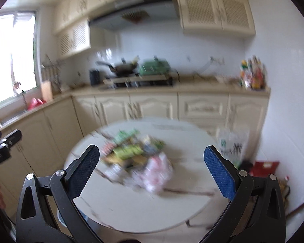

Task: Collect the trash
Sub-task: 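Grasp the clear plastic bag with the right gripper while the left grasps clear film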

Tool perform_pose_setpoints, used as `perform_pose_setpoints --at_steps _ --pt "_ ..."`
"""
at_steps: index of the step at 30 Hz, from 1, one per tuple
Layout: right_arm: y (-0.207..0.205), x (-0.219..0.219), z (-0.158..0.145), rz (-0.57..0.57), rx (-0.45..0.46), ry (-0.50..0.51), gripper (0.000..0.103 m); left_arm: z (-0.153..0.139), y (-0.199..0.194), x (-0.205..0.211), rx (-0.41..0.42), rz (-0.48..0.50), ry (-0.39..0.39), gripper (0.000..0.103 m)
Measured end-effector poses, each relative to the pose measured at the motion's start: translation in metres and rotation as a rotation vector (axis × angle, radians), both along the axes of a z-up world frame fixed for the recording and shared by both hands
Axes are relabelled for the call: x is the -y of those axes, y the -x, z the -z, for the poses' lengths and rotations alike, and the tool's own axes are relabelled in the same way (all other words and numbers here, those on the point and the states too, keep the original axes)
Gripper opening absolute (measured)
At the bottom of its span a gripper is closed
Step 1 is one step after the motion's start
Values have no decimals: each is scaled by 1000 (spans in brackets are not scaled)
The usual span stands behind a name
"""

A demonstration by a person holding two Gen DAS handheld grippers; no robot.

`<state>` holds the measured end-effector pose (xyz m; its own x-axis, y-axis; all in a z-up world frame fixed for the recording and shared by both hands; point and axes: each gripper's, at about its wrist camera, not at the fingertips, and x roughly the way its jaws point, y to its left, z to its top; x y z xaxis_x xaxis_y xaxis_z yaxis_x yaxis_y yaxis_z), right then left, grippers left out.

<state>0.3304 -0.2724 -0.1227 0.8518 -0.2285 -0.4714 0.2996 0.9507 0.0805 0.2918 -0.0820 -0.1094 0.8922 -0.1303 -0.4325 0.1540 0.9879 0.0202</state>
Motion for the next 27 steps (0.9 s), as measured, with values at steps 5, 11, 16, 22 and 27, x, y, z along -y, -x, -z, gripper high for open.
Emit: perform_pose_setpoints --at_steps 5,11,16,22,27 --pt "-34 34 69 12 -168 -83 103 29 -57 21 -124 51 -26 102" --pt "-92 43 124 -21 -283 -150 103 49 -108 43 -220 110 -47 102" --pt "-126 53 147 -54 -331 -195 95 61 -140 68 -282 169 -53 102" --pt "-142 63 165 -123 -355 -224 53 80 -201 109 -326 249 -70 102" --pt "-132 74 162 -153 -314 -226 48 98 -247 141 -358 284 -77 101"
